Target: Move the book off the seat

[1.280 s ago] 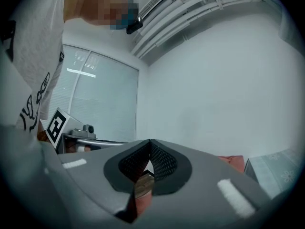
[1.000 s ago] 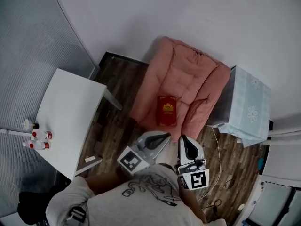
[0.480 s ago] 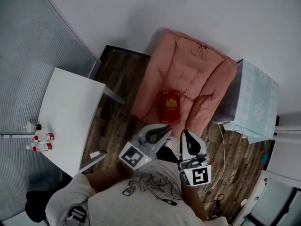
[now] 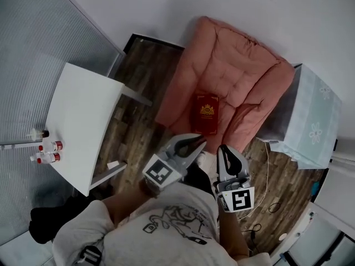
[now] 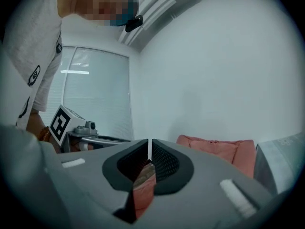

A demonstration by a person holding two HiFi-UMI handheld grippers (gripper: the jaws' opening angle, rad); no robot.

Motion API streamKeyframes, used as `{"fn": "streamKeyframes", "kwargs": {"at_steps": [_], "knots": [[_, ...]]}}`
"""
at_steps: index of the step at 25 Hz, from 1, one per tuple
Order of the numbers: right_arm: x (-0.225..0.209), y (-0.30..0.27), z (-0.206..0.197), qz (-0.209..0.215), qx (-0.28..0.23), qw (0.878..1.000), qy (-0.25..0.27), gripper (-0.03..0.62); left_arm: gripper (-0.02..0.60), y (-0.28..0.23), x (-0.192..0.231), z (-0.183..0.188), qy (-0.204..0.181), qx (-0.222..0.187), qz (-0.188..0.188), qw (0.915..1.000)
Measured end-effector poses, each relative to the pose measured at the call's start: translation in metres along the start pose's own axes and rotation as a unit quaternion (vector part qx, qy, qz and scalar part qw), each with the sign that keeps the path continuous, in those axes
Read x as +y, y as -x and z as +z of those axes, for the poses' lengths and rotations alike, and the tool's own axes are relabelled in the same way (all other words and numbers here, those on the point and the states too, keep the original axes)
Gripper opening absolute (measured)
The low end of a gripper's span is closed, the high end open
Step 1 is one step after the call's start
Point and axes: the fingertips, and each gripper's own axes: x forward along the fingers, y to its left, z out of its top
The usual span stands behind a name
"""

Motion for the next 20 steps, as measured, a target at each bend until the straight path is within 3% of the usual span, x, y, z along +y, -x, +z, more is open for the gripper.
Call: {"fn": "streamKeyframes", "kwargs": {"at_steps": [11, 14, 20], "knots": [[-0.056, -0.042, -0.128, 0.007, 0.074, 0.997, -0.026, 0.1, 0.094, -0.043, 0.057, -0.122, 0.023, 0.07, 0.005, 0.9973], [-0.071, -0.058, -0.168, 0.006, 0.09, 0.995, -0.033, 0.106, 0.144, -0.057, 0.073, -0.16, 0.04, 0.093, 0.016, 0.9947], [-0.099, -0.086, -0.253, 0.004, 0.121, 0.991, -0.047, 0.14, 0.152, -0.085, 0.107, -0.236, 0.053, 0.107, 0.041, 0.992]]}}
